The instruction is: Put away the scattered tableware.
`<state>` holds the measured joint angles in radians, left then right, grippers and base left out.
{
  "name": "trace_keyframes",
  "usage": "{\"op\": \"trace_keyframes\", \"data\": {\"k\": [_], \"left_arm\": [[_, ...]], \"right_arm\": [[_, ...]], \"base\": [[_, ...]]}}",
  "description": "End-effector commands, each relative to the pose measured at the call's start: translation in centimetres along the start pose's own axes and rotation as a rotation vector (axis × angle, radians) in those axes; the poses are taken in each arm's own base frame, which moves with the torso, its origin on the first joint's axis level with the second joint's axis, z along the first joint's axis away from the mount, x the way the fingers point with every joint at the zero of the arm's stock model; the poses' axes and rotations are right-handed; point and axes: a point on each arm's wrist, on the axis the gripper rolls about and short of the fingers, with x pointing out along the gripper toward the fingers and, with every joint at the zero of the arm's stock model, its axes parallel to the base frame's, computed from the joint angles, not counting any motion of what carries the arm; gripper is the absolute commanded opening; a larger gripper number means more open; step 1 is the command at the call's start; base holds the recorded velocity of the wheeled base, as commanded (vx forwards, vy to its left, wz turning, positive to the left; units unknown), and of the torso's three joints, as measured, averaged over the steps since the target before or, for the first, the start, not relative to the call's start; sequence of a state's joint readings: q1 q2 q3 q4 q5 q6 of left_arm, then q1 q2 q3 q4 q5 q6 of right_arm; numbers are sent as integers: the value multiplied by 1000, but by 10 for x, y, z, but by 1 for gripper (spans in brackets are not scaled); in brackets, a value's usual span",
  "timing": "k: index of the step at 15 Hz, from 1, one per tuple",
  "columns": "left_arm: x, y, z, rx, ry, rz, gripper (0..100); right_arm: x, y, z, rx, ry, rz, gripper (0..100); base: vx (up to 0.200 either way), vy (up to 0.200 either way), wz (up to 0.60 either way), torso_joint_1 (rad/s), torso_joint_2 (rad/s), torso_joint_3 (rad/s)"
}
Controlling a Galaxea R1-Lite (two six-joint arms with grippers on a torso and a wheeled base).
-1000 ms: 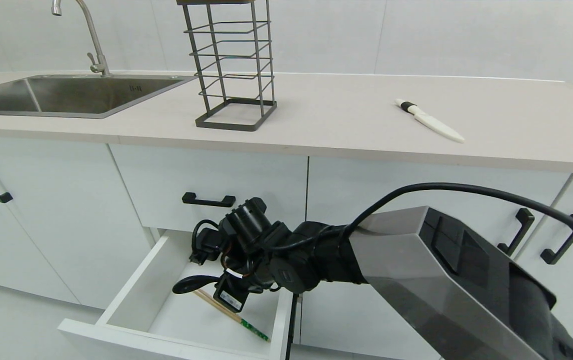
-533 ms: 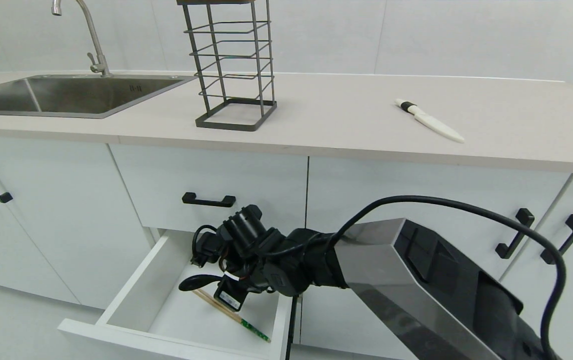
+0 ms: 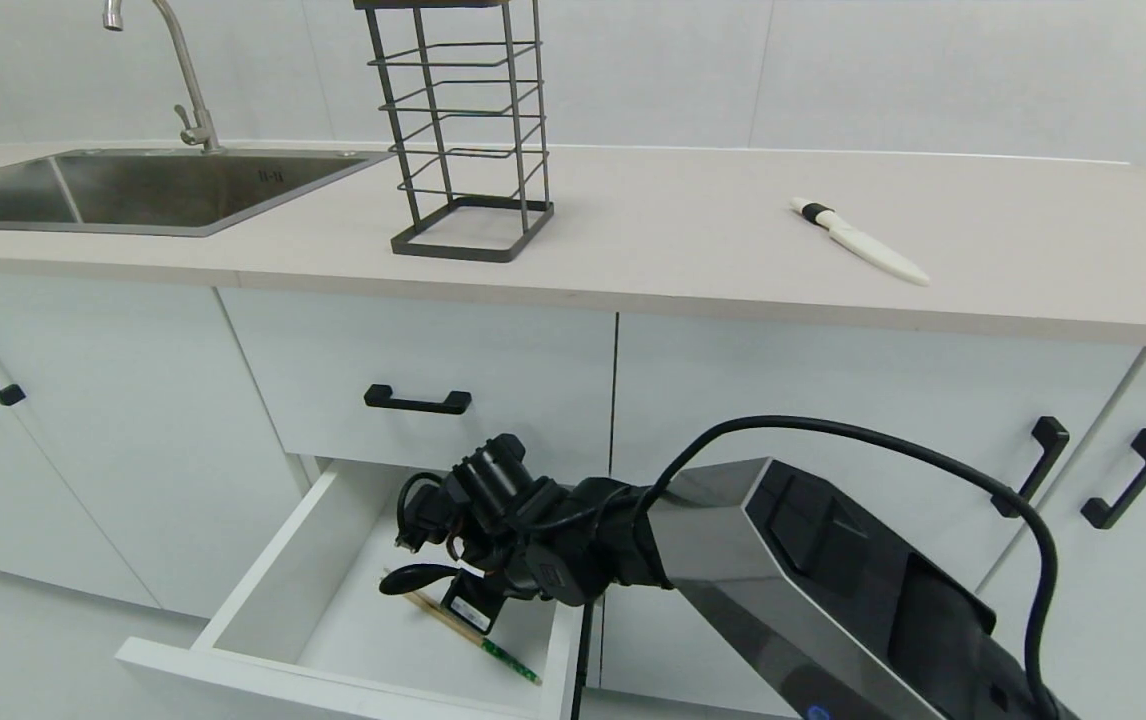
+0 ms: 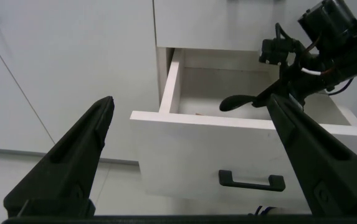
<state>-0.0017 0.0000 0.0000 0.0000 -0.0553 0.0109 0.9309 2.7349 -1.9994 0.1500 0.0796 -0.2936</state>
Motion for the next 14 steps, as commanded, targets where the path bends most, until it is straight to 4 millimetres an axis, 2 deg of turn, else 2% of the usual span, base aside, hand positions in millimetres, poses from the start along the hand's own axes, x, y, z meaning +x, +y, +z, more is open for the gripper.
{"op": "trace_keyframes", "data": {"k": [1, 7, 8, 11, 14], "left_arm": [[0, 0, 0, 0, 2, 0, 100], [0, 0, 0, 0, 2, 0, 100], [0, 0, 0, 0, 2, 0, 100], [0, 0, 0, 0, 2, 0, 100], [0, 0, 0, 0, 2, 0, 100]], "right_arm": [[5, 1, -4, 0, 10, 3, 0], [12, 2, -11, -7, 33, -18, 0], [14, 2, -11, -11, 25, -21, 100], [5, 0, -3, -11, 4, -27, 100], [-29, 2, 23, -22, -35, -31, 100]], "base": [[0, 0, 0, 0, 0, 0], [0, 0, 0, 0, 0, 0], [0, 0, 0, 0, 0, 0], [0, 0, 0, 0, 0, 0], [0, 0, 0, 0, 0, 0]]}}
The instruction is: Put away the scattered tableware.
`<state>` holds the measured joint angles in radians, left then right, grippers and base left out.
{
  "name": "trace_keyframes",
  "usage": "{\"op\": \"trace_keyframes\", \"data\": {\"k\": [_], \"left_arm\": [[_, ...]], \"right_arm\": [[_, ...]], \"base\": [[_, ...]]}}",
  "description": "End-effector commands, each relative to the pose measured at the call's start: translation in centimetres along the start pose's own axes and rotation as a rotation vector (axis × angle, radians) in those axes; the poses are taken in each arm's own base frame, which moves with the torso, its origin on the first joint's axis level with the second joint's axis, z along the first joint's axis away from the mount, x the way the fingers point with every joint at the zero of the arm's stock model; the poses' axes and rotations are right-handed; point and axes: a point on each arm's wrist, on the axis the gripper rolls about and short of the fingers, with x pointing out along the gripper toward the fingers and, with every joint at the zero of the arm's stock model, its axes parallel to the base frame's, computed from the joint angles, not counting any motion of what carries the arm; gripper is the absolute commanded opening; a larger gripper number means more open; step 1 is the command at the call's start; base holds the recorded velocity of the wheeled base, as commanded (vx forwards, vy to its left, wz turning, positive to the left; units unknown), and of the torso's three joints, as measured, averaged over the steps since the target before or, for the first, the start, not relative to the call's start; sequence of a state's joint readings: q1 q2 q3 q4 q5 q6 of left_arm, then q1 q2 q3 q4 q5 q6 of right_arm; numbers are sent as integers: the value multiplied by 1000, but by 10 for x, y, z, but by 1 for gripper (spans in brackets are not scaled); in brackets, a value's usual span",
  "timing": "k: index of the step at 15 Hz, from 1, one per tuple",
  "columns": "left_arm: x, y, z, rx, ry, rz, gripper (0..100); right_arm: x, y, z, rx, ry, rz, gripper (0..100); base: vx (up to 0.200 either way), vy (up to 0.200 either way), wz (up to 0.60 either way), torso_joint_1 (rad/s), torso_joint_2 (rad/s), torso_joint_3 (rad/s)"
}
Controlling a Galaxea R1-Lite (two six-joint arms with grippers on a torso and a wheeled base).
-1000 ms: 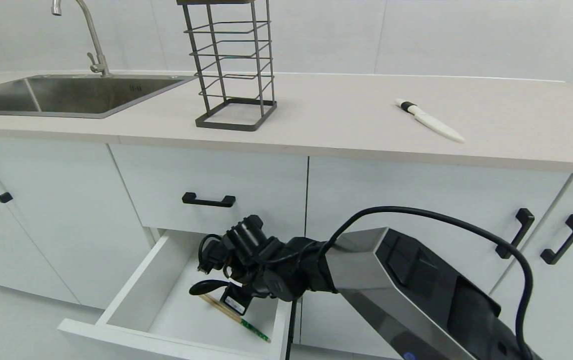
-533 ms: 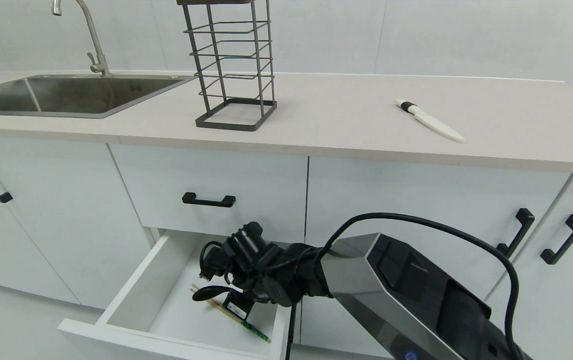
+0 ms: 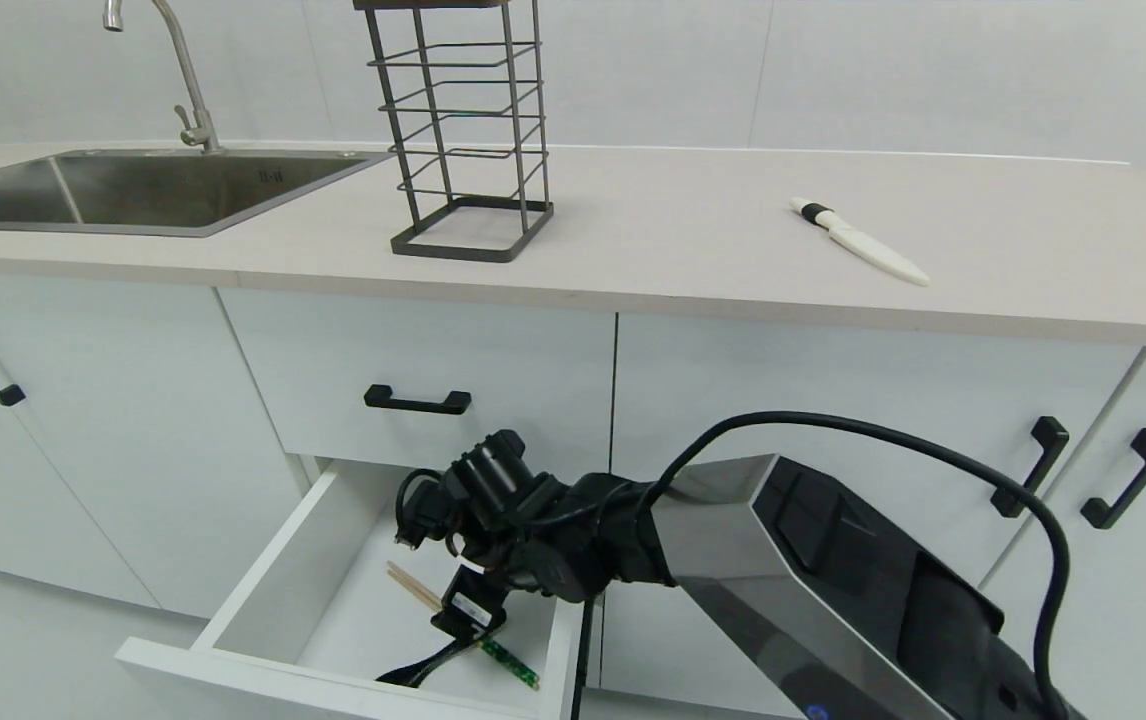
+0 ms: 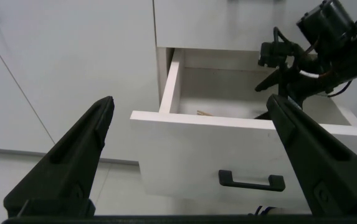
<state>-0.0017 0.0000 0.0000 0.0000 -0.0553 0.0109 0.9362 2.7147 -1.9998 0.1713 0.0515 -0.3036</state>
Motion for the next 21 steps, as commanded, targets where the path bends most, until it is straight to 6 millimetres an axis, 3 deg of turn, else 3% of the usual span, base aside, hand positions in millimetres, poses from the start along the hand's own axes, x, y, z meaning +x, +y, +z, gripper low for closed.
{"op": "trace_keyframes", "data": {"k": [1, 7, 11, 14, 21], "left_arm": [[0, 0, 0, 0, 2, 0, 100], [0, 0, 0, 0, 2, 0, 100], [0, 0, 0, 0, 2, 0, 100], [0, 0, 0, 0, 2, 0, 100], [0, 0, 0, 0, 2, 0, 100]], "right_arm": [[-40, 7, 31, -22, -57, 0, 100], [-108, 25, 74, -59, -176, 1, 100], [-166, 40, 100, -88, -292, 2, 100], [-197, 47, 94, -91, -291, 13, 100], [-267, 58, 37, -42, -354, -21, 100]], "base": [[0, 0, 0, 0, 0, 0], [0, 0, 0, 0, 0, 0], [0, 0, 0, 0, 0, 0], [0, 0, 0, 0, 0, 0], [0, 0, 0, 0, 0, 0]]}}
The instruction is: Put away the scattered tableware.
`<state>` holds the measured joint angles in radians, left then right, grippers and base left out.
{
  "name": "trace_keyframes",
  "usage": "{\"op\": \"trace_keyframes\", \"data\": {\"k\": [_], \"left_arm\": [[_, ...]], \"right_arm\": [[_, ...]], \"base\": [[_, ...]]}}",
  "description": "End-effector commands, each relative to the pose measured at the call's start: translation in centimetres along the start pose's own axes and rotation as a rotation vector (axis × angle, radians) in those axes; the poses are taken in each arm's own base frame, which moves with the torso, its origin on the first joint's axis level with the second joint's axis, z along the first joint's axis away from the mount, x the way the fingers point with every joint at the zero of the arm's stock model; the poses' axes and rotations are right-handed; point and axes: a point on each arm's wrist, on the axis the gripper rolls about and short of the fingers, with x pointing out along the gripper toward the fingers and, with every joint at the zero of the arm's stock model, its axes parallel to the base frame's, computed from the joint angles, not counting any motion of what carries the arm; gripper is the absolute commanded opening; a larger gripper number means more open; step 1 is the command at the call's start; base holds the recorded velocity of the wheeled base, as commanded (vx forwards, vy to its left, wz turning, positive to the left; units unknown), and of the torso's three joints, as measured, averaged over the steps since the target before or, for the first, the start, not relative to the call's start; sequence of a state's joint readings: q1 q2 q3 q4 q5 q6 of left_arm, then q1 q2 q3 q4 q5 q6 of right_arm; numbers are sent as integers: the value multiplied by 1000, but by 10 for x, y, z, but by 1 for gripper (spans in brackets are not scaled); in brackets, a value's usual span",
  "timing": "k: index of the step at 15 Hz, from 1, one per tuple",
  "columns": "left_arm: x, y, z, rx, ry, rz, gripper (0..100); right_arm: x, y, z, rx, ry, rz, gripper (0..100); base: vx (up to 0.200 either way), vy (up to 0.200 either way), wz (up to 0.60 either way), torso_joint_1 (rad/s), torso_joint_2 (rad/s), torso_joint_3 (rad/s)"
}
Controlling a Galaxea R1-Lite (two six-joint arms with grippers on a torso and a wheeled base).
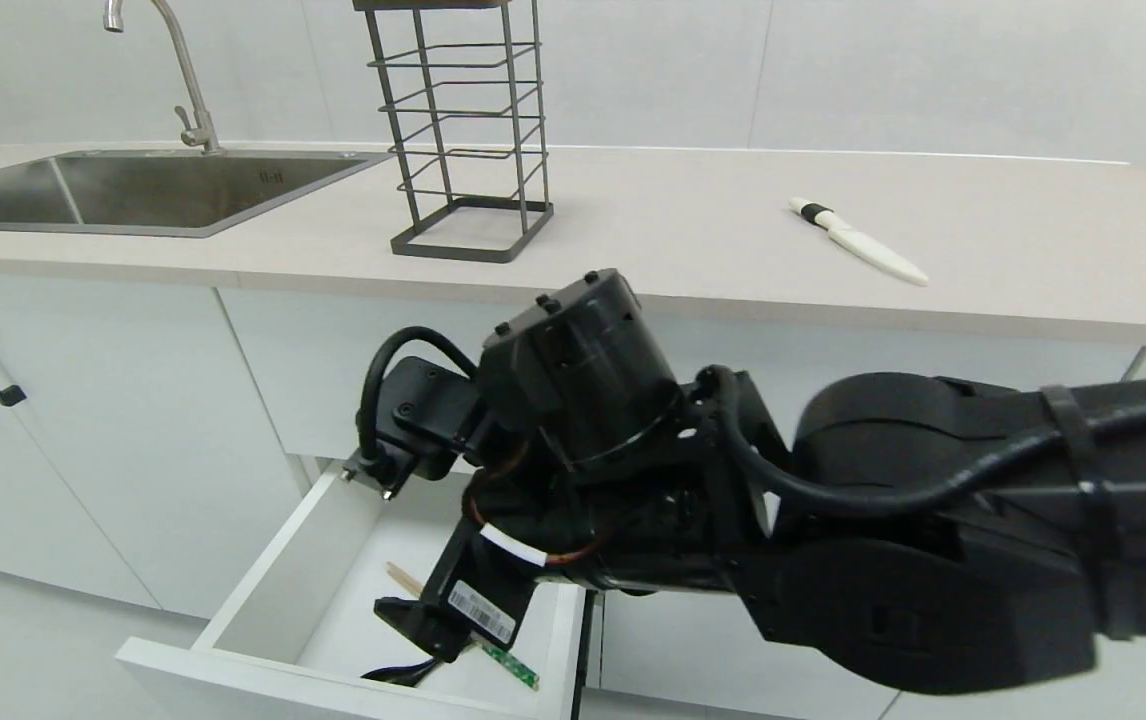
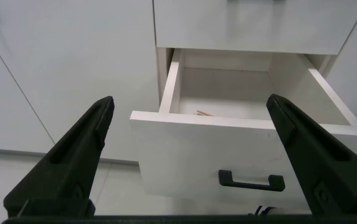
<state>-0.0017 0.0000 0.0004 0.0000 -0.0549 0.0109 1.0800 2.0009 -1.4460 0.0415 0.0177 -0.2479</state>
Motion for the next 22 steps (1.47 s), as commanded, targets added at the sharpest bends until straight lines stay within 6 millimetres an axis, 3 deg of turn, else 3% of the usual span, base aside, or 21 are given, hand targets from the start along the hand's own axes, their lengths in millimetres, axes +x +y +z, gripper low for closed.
{"op": "trace_keyframes", "data": {"k": [1, 5, 9, 15, 20, 22], "left_arm": [[0, 0, 0, 0, 1, 0, 100], [0, 0, 0, 0, 1, 0, 100], [0, 0, 0, 0, 1, 0, 100], [0, 0, 0, 0, 1, 0, 100], [0, 0, 0, 0, 1, 0, 100], [0, 0, 0, 0, 1, 0, 100]], "right_arm": [[-48, 3, -6, 10, -72, -28, 100], [-89, 9, -30, 32, -99, -45, 100], [-114, 13, -46, 53, -164, -58, 100], [-165, 12, -87, 78, -202, -120, 100], [-212, 21, -128, 90, -268, -177, 100], [-241, 32, -160, 103, -320, -226, 100]], "base": [[0, 0, 0, 0, 0, 0], [0, 0, 0, 0, 0, 0], [0, 0, 0, 0, 0, 0], [0, 0, 0, 0, 0, 0], [0, 0, 0, 0, 0, 0], [0, 0, 0, 0, 0, 0]]}}
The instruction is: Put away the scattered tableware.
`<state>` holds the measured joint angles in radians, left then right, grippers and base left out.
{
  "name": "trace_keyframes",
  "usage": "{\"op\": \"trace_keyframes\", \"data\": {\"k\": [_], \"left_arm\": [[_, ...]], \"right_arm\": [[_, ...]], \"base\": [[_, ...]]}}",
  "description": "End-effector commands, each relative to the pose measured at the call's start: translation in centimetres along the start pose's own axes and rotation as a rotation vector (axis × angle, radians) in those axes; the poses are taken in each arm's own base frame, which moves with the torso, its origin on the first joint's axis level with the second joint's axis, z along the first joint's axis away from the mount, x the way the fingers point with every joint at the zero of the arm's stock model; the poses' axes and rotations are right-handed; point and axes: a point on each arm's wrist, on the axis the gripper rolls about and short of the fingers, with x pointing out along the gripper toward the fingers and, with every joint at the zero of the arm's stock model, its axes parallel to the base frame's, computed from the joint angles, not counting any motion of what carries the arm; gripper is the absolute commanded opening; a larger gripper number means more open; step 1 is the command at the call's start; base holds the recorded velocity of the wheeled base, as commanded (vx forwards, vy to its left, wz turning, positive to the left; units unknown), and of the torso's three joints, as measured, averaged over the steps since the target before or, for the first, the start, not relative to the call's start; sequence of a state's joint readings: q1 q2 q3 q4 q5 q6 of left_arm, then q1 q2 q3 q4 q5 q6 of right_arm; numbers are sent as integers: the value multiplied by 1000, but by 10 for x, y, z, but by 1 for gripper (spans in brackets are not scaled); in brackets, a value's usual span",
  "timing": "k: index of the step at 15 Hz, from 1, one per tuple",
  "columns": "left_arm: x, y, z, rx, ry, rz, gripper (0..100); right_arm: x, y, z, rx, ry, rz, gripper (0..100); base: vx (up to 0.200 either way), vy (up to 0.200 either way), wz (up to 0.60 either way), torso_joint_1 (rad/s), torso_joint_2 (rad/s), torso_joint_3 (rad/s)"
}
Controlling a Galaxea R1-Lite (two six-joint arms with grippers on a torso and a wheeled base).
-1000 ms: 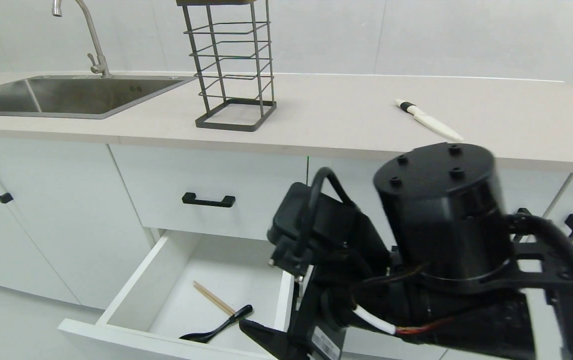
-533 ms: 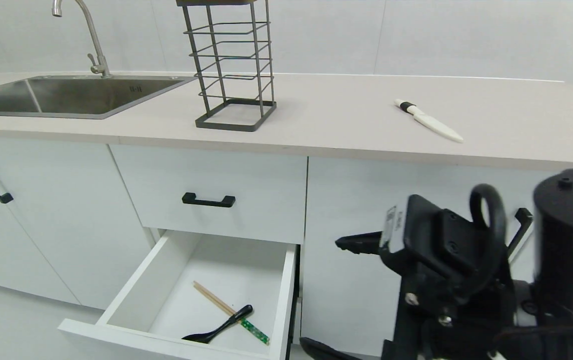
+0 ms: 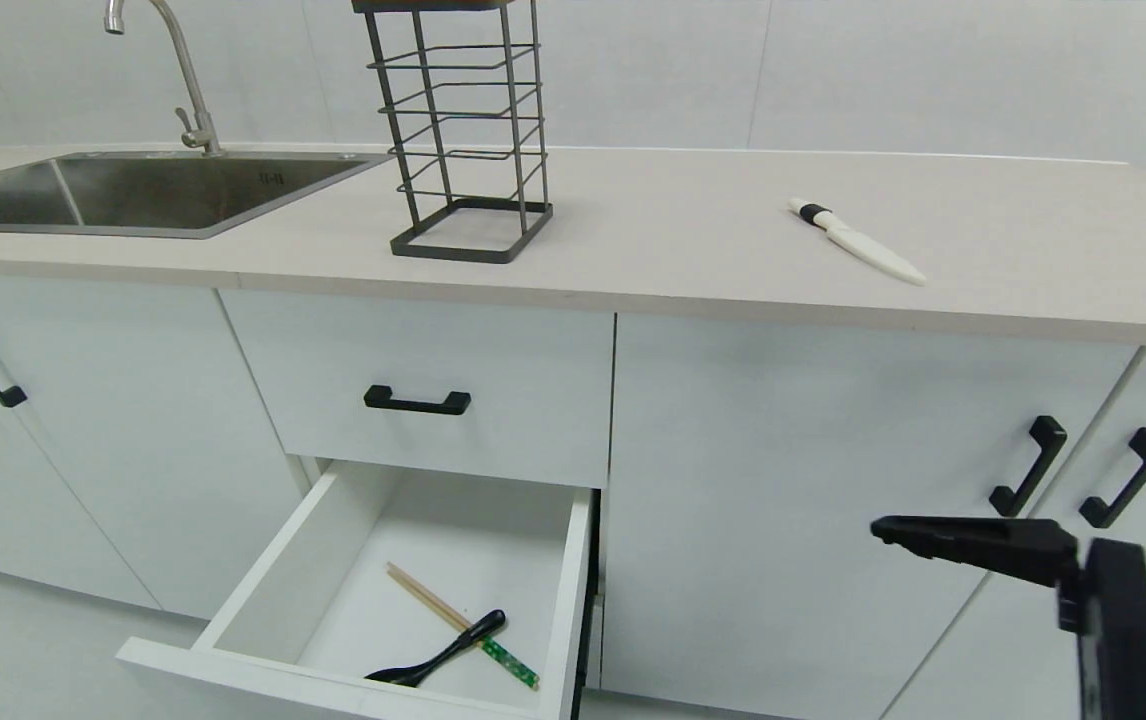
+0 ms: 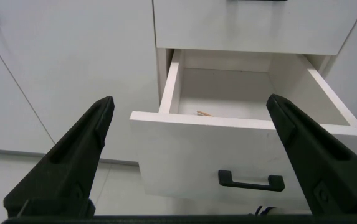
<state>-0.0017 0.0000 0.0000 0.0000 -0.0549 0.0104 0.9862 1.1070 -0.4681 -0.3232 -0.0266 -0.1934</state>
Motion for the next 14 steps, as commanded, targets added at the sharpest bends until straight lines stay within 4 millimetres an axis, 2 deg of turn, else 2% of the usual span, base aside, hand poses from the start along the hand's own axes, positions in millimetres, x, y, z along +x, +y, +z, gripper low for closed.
{"op": "trace_keyframes", "data": {"k": [1, 2, 5, 8, 11, 14], "left_arm": [[0, 0, 0, 0, 2, 0, 100], [0, 0, 0, 0, 2, 0, 100], [0, 0, 0, 0, 2, 0, 100], [0, 0, 0, 0, 2, 0, 100], [0, 0, 0, 0, 2, 0, 100], [0, 0, 0, 0, 2, 0, 100]], "right_arm": [[-37, 1, -17, 9, -75, -37, 100], [-49, 2, -39, 24, -63, -66, 100], [-55, 3, -54, 33, -45, -89, 100], [-75, 5, -73, 47, -96, -151, 100], [-103, 14, -104, 94, -234, -223, 100], [-114, 17, -111, 135, -240, -322, 100]], "base": [[0, 0, 0, 0, 0, 0], [0, 0, 0, 0, 0, 0], [0, 0, 0, 0, 0, 0], [0, 0, 0, 0, 0, 0], [0, 0, 0, 0, 0, 0], [0, 0, 0, 0, 0, 0]]}}
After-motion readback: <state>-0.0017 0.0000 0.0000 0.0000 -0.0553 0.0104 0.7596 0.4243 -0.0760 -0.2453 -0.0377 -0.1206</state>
